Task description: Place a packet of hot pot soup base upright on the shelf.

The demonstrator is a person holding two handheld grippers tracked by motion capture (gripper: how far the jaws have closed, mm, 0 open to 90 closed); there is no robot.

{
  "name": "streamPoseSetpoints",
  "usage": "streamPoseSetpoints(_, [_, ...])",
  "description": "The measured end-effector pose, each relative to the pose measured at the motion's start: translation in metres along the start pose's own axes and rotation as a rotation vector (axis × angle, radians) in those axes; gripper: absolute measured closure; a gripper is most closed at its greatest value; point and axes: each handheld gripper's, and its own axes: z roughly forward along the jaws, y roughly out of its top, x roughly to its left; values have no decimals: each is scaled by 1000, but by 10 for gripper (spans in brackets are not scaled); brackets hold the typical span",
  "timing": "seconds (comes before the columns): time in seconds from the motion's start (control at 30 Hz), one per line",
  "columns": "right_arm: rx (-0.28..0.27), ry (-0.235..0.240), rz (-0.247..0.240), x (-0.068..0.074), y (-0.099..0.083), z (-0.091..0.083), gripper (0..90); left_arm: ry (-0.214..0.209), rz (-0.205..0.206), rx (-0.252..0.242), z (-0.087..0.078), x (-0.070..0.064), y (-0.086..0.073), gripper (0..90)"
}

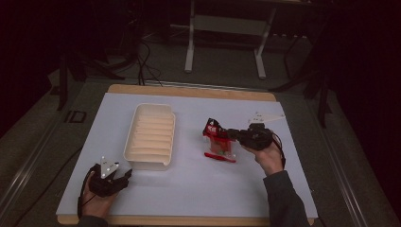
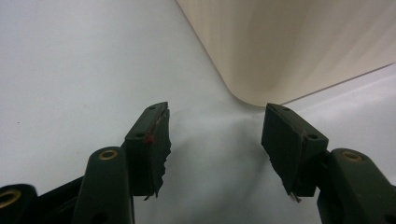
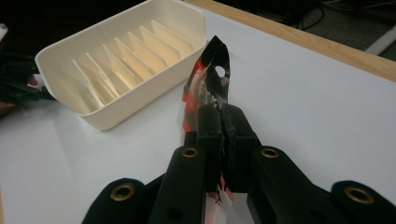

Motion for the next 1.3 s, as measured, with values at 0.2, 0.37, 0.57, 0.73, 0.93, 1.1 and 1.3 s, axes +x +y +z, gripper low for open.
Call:
streamPoseSetpoints(0.2, [0,15,-4,3,1,5,870,3,2,1,0,0,0,424])
streamPoseSetpoints(0.37, [-8,27,-10,6,3,8,871,4,6,1,0,0,0,424])
streamPoseSetpoints(0.57, [-17,45,-25,11,6,14,870,-2,7,3,1,0,0,421])
streamPoseSetpoints(0.73, [-30,59,-29,15,9,18,870,-3,8,3,0,0,0,419])
streamPoseSetpoints(0.93, [-42,73,-34,20,14,22,871,-3,8,2,0,-1,0,417])
streamPoseSetpoints(1.1, [-56,87,-39,24,17,25,870,-3,9,4,1,-1,0,417])
streamPoseSetpoints(1.3, [-65,98,-46,28,23,29,871,-3,6,4,1,-1,0,415])
